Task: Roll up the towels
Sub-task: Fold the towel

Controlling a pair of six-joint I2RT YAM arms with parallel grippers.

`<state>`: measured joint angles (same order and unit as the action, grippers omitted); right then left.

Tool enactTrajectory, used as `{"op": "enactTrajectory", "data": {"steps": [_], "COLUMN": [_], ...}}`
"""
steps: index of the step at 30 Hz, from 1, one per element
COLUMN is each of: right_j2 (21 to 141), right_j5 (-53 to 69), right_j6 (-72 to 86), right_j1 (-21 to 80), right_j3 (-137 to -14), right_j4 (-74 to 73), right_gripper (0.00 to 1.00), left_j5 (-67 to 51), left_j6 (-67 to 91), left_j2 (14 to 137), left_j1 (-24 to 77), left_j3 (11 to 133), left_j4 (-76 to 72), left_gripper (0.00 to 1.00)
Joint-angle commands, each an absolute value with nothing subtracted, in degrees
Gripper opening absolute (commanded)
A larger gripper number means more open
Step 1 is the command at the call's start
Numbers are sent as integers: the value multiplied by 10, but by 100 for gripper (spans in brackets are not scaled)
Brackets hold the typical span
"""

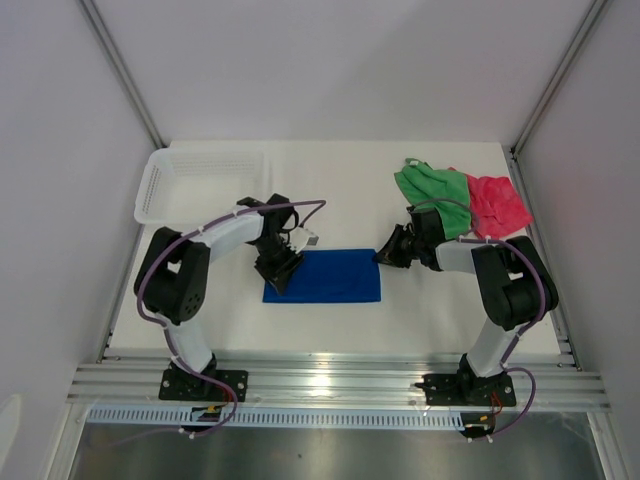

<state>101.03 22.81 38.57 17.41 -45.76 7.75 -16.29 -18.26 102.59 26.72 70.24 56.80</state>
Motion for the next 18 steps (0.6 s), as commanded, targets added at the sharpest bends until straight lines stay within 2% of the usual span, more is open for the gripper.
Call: {"op": "enactTrajectory", "data": {"steps": [1,10,11,12,15,18], "right_j2": [1002,1003,1003,1004,1007,1012], "right_j5": [209,203,203,203,203,200], "right_j6": [367,365,366,366,365,364], "right_j1": [179,179,180,180,180,178], "right_j3": [-450,-447,-447,-448,-447,-445], "right_j4": [62,58,58,58,58,57], "right_gripper": [3,3,3,3,3,1], "left_j5": [-174,-206,-202,-201,-199,-193], "left_j6": [-171,-163,-163,-163,-164,-172], "left_j2": [1033,1068,1071,1075,1073,1054], "left_j1": [268,270,270,270,270,266], "left_j3": [712,710,709,709,715,719], "left_j4": [555,545,543,544,548,560], "left_gripper": [48,37,34,23,1,1]}}
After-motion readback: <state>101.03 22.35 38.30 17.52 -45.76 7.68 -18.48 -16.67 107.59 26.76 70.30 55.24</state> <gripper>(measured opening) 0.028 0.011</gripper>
